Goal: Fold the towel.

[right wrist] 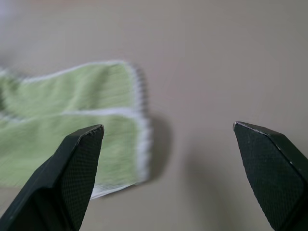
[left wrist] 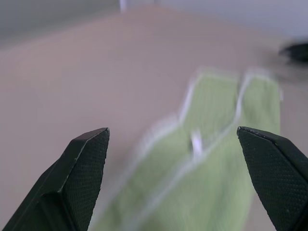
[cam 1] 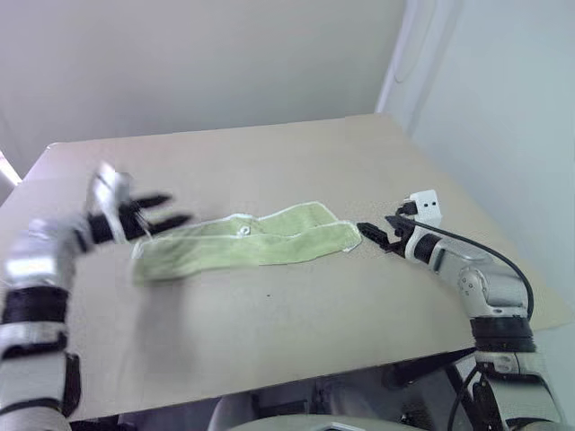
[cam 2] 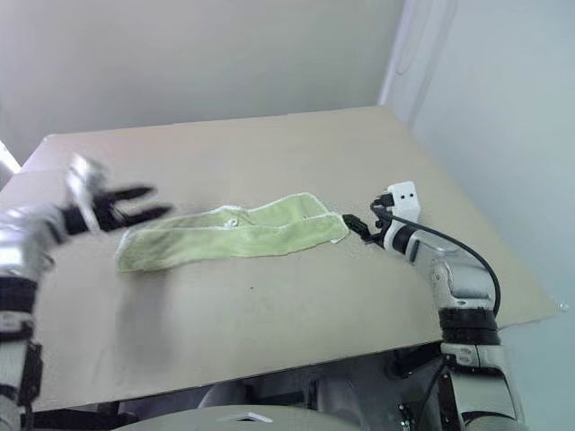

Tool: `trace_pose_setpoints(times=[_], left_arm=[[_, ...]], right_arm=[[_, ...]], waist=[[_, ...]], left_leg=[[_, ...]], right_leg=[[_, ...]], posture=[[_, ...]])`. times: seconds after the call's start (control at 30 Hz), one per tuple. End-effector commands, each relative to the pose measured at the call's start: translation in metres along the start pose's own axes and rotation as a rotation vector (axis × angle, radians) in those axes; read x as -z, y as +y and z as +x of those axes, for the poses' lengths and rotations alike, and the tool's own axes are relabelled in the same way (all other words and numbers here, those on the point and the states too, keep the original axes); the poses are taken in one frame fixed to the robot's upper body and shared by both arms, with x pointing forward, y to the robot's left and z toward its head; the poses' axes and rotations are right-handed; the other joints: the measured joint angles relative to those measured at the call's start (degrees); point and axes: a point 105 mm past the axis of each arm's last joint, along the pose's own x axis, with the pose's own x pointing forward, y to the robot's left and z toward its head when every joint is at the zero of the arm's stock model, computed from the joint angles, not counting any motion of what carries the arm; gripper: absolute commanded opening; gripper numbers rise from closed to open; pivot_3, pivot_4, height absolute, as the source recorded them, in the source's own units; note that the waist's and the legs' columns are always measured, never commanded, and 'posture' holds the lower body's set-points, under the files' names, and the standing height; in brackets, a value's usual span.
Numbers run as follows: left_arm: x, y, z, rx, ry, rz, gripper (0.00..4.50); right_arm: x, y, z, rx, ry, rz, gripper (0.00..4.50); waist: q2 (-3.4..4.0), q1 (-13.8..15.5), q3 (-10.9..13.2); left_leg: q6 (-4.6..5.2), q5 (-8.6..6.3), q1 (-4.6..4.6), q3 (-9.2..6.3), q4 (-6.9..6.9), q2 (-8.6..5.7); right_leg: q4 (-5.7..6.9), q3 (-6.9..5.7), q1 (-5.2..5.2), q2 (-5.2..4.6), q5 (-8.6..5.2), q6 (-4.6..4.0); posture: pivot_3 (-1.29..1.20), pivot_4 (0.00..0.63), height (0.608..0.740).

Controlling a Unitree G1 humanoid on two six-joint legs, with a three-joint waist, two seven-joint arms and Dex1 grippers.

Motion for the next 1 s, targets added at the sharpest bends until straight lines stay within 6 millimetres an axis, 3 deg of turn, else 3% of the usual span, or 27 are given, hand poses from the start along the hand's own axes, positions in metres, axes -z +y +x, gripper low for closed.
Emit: trace_pose_setpoints(times=[0.03, 0.13, 0.37, 0.6, 1.0], left_arm=[[0.005, -0.012, 0.008, 0.071, 0.001, -0.062, 4.48], [0.006, -0.021, 0.009, 0.110, 0.025, -0.072, 4.48], [0.033, -0.014, -0.003, 0.070, 0.119, -0.044, 4.48], [0.076, -0.027, -0.013, 0.114, 0.212, -0.050, 4.48], [0.078, -0.045, -0.009, 0.156, 0.186, -0.060, 4.48]], right_arm=[[-0.027, 0.007, 0.005, -0.036, -0.087, -0.020, 4.50], [-0.035, 0.008, 0.007, -0.049, -0.116, 0.004, 4.50], [-0.037, 0.015, 0.018, -0.077, -0.120, 0.010, 4.50], [-0.041, 0.025, 0.032, -0.111, -0.121, -0.001, 4.50], [-0.028, 0.040, 0.059, -0.159, -0.047, -0.035, 4.50]], waist=[[0.02, -0.30, 0.17], [-1.13, -1.31, 0.57], [-1.24, -0.64, 0.60], [-1.28, 0.20, 0.63], [-1.29, 0.03, 0.63]], left_leg=[[-0.21, 0.11, 0.80, 0.29, -0.50, -0.09], [-0.75, 0.43, 0.54, 0.20, -0.50, 0.14], [-1.15, 0.65, 0.16, 0.24, -0.42, 0.18], [-1.15, 0.66, 0.32, 0.40, -0.40, 0.19], [-1.16, 0.66, 0.32, 0.42, -0.41, 0.22]], right_leg=[[0.25, 0.47, 0.20, -0.16, -0.26, 0.03], [0.86, 0.83, -0.79, 0.10, -0.25, -0.24], [1.22, 1.01, -1.31, -0.02, 0.05, -0.66], [1.21, 1.27, -1.29, 0.01, 0.11, -0.79], [1.22, 1.32, -1.31, -0.02, 0.16, -0.78]], posture=[[0.00, 0.000, 0.740], [0.00, 0.000, 0.740], [0.00, 0.000, 0.740], [0.00, 0.000, 0.740], [0.00, 0.000, 0.740]])
